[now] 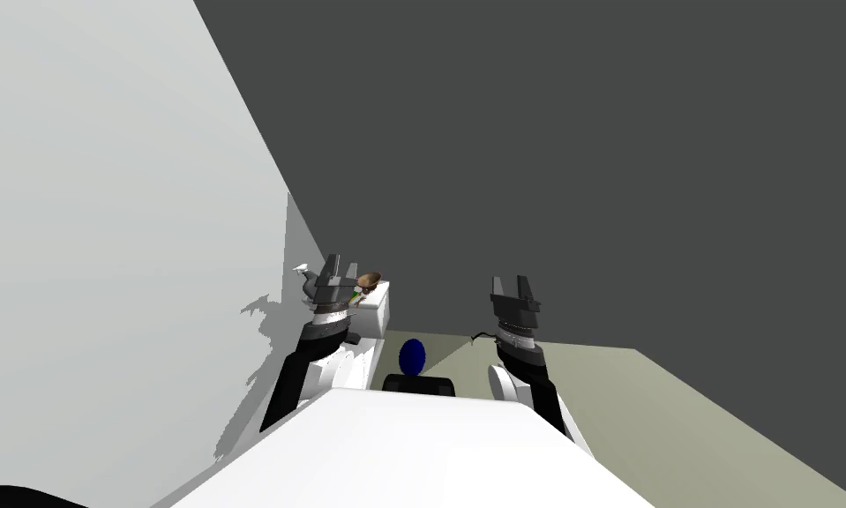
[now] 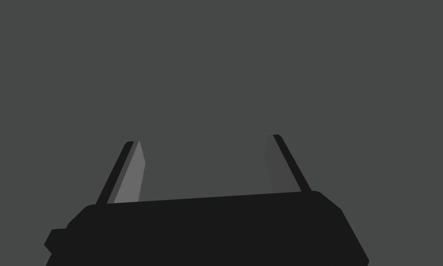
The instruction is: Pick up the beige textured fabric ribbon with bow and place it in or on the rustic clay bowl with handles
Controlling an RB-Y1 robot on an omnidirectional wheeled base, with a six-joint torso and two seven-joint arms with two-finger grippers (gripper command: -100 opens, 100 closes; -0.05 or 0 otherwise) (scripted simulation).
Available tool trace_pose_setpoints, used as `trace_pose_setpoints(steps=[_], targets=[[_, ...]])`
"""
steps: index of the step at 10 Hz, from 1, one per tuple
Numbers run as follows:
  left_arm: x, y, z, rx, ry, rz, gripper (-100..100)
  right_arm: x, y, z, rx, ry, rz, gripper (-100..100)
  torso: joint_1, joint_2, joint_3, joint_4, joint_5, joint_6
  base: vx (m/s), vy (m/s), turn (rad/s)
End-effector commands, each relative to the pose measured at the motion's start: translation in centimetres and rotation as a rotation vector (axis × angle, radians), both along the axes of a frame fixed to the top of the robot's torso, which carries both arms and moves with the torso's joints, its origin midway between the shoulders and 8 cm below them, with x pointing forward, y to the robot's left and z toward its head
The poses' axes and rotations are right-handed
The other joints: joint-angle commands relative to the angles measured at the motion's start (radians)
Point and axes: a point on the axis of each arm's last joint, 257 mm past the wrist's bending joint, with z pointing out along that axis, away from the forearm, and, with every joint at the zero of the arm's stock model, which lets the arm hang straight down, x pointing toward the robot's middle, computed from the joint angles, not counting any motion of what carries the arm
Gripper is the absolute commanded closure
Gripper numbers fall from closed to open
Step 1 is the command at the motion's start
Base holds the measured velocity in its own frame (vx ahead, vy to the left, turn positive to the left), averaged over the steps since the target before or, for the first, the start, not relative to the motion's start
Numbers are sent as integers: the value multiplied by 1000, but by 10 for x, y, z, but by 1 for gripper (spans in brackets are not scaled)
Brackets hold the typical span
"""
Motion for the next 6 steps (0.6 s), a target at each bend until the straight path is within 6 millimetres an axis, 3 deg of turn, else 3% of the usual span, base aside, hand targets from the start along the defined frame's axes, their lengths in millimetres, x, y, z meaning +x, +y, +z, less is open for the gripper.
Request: trace_pose_setpoints(steps=[1,6], targets=[[5,-2,-7,22,30,-21,-100,0,0,0,0,0,0,0,0,0,0,0,0,0,12,1,51],[30,8,-57,33,222,-78,-100,0,0,0,0,0,0,0,0,-4,-2,-1,0,0,47,1,105]])
